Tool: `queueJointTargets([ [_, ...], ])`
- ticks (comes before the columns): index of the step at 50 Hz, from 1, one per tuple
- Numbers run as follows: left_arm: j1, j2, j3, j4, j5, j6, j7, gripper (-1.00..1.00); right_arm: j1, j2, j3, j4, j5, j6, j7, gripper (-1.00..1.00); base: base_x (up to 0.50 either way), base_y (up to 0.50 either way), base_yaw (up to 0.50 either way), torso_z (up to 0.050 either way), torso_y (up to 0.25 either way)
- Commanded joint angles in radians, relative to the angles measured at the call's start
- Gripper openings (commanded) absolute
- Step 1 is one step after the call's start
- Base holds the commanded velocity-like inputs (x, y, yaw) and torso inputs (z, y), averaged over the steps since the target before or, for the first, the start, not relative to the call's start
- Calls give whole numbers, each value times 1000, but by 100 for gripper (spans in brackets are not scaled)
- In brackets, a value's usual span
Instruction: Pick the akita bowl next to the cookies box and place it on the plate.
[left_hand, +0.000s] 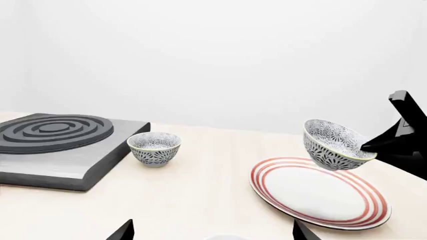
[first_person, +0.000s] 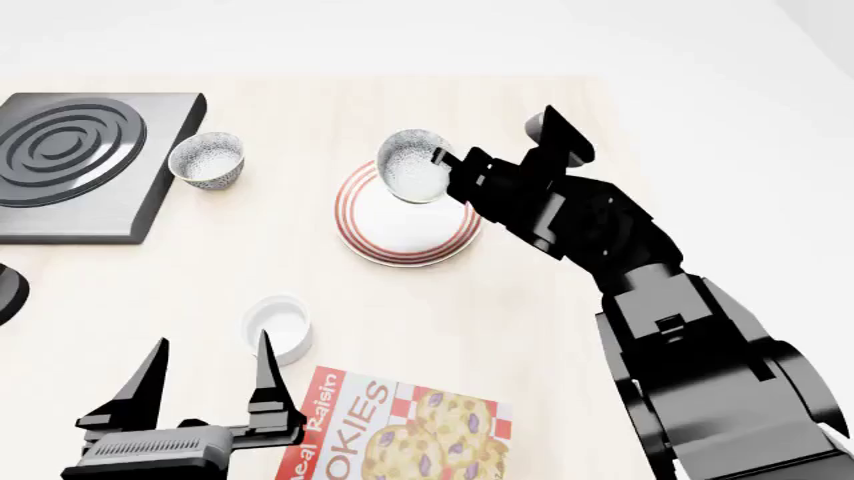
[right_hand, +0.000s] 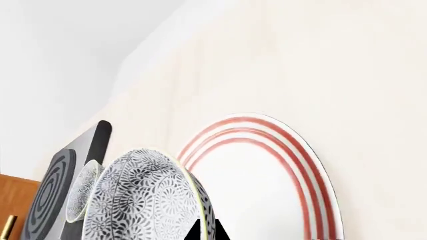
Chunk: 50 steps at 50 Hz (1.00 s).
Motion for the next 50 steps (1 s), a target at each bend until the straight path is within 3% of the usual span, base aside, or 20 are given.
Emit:
queueJointTargets([
  [1,6,19,-18,-3,22,4,18,100,15,-20,48,0,18,-7,13,-100,0,0,0,0,0],
  [4,7,18,-17,-3,23,6,17,100,13,-20,124,0,-21,45,32,-100,0,0,0,0,0],
  [7,8,18,-17,-4,24,10,17,100,12,-20,102,0,-29,21,58,-100,0,0,0,0,0],
  [14,13,17,-17,-1,38,24,12,100,24,-20,-208,0,206,-34,79,-100,0,0,0,6,-186],
  [22,19,20,-15,0,28,29,9,100,30,-20,-419,0,373,-70,66,-100,0,0,0,9,-249],
  [28,19,20,-10,2,16,23,10,100,46,-19,-709,0,619,-125,59,-100,0,1,3,0,-3],
  [34,17,21,-8,2,11,22,9,100,90,-20,-1274,0,1138,-219,-6,-100,0,0,0,0,0],
  [36,17,21,-7,1,12,23,9,100,100,-20,-1357,-1,1187,-225,-31,-100,0,0,0,0,0],
  [37,16,21,-7,0,11,23,9,100,106,-20,-1378,-1,1201,-231,-42,100,0,0,0,0,0],
  [42,13,21,-5,-3,9,23,9,100,115,-20,-1404,-1,1207,-240,-49,100,0,0,0,0,0],
  [50,6,20,-3,-14,6,27,11,100,146,-20,-1308,-29,1055,-254,-75,100,0,0,0,0,0],
])
